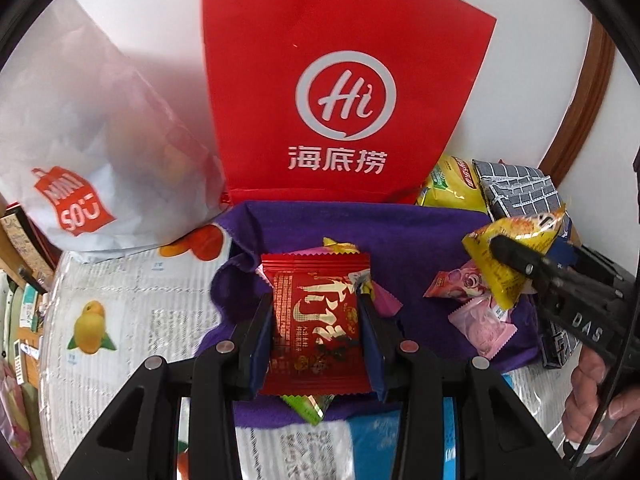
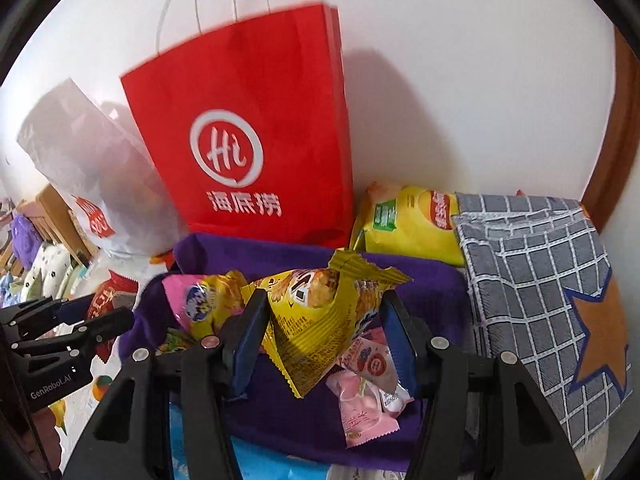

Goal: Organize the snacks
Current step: 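Carry the yellow chip bag and red packet over the purple towel with both grippers, then open both grippers to drop the chip bag and red packet onto the towel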

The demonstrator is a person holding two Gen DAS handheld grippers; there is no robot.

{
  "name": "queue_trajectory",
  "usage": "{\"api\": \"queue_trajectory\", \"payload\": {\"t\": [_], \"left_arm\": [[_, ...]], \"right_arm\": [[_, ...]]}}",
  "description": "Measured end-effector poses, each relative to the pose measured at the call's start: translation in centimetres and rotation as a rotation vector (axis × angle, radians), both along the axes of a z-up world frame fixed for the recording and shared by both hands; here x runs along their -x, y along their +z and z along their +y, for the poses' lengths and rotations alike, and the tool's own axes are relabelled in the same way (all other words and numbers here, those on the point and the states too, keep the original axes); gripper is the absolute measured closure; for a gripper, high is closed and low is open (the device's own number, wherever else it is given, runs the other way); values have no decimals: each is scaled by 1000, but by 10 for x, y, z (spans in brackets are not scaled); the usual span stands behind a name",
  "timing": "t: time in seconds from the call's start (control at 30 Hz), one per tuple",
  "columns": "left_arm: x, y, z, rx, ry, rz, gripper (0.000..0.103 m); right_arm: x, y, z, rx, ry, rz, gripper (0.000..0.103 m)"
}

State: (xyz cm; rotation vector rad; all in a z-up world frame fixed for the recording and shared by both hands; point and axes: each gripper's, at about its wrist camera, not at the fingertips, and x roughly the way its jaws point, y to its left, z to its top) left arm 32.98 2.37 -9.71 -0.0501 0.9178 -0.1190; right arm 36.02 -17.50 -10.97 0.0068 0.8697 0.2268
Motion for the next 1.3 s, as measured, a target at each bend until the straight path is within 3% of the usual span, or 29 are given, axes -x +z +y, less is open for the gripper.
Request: {"api": "queue_trajectory", "payload": {"t": [0.23, 1.03, 1.13, 1.3], "left_arm": [[-16, -17, -10, 33, -29, 7, 65], [-27, -44, -10, 6, -39, 71, 63], [-27, -46, -12, 2, -38, 71, 63], [-26, -46, -15, 4, -48, 67, 63]], "right_arm": [[-8, -12, -3, 1, 0, 21, 47], [-23, -41, -4, 95, -28, 85, 47], [-22, -37, -7, 99, -46, 74, 44], [-20, -30, -12, 79, -67, 63, 32]]}}
